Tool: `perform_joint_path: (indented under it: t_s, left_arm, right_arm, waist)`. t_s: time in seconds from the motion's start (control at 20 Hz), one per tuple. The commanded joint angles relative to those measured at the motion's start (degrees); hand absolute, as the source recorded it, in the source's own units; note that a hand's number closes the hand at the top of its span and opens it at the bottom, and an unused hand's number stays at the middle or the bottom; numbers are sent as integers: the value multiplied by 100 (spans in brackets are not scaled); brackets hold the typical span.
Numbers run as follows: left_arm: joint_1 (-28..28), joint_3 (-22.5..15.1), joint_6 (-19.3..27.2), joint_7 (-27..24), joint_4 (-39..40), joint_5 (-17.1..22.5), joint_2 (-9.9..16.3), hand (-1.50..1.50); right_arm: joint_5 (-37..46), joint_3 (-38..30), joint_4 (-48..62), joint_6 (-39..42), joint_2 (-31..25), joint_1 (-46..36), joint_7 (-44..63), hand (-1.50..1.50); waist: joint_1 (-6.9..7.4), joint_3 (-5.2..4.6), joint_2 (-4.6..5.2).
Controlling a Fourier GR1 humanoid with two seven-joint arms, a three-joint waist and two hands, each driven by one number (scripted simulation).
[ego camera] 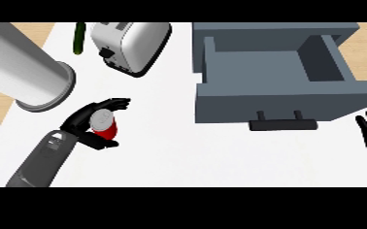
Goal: Pick up the can, place it into the drawer and close the drawer
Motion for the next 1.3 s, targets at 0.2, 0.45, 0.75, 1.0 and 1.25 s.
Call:
perform_joint_path:
  t_s: [0.2, 0.45, 0.75, 1.0, 1.25]
  left_arm:
    - [100, -128, -1108, -414, -309, 230, -261, 150]
    - [325, -196, -1280, -126, -803, 452, -314, 150]
    - [483, 1265, 763, 813, -541, 1662, -500, 150]
    - [407, 1983, 2404, 1280, -1009, 2245, -894, 150]
    - [622, 1452, 3001, 2551, -2910, 2181, -1427, 150]
  right_arm:
    - [107, 114, -9, -191, 70, -360, 272, -150]
    - [-121, -190, -127, -36, -65, -80, 255, -150]
    - [-131, -167, -123, -26, 101, 133, 78, -150]
    - [-121, -201, -226, -131, 166, 120, 127, -150]
    - [-71, -165, -342, -32, 148, 270, 108, -150]
  waist:
    - [85, 3, -14]
    - [112, 11, -46]
    - [171, 12, -45]
    - [222, 22, -82]
    - [184, 19, -78]
